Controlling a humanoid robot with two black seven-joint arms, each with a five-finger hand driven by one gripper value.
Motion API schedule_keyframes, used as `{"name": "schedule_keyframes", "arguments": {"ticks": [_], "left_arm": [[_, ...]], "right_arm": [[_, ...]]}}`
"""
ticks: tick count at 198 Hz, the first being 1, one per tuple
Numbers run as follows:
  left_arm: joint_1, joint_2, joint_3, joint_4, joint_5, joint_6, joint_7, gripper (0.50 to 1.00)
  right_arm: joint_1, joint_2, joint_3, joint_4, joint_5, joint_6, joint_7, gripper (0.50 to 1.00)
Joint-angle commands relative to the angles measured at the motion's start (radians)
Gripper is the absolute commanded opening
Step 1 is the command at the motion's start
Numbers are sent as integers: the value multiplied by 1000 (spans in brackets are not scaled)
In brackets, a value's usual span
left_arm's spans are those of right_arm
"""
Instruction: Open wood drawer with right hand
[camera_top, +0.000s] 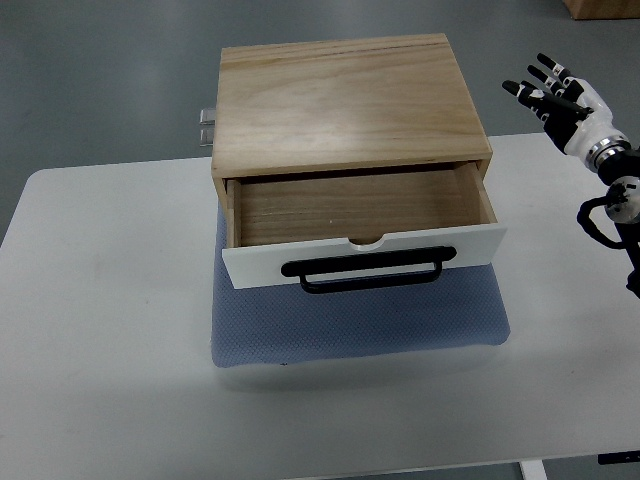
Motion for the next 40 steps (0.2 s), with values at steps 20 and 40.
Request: {"name": "schedule_keyframes", "arguments": {"ticks": [20,40], "left_arm": [[0,0,0,0,0,0,0,1000],[0,0,0,0,0,0,0,1000]], "right_arm": [[-25,28,-1,0,0,0,3,954],[-27,28,-1,0,0,-2,5,954]]}}
